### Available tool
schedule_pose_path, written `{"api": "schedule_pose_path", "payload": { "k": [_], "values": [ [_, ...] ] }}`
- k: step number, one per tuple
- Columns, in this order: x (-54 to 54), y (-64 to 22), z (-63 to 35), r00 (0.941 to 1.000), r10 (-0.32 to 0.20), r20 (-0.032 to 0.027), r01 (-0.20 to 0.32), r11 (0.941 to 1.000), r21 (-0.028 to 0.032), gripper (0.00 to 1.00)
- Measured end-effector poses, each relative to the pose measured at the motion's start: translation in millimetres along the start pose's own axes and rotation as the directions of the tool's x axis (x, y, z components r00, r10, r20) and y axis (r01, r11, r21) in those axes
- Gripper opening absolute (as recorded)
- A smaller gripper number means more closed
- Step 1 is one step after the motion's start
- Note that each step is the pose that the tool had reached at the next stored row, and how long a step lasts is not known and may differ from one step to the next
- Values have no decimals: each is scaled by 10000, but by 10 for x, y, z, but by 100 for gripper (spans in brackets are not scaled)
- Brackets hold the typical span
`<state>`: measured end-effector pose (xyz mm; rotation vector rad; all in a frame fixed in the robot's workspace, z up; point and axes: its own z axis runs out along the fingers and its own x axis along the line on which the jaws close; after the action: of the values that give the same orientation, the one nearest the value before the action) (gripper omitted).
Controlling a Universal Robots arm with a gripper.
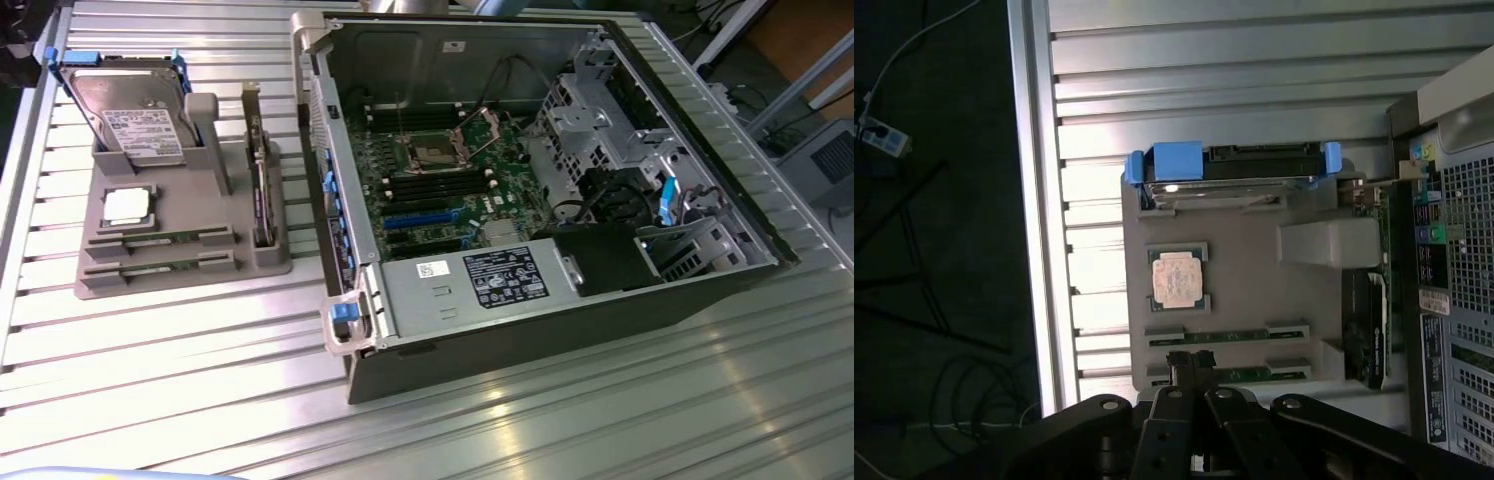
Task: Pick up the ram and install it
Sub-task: 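Reach for the ram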
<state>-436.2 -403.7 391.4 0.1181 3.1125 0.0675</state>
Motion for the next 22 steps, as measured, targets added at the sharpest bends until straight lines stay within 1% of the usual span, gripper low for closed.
{"api": "schedule_pose_path", "payload": {
  "k": [4,6,10,12,15,22],
  "values": [
    [-7,-87,-3,10000,0,0,0,10000,3,10],
    [-9,-115,-3,10000,-1,1,1,10000,6,10],
    [-14,-187,-7,10000,-1,2,1,10000,29,10],
    [-16,-209,-7,10000,-2,3,2,10000,37,10],
    [-21,-274,-10,10000,-2,5,2,10000,62,10],
    [-28,-364,-14,10000,-3,8,3,9999,103,10]
  ]
}}
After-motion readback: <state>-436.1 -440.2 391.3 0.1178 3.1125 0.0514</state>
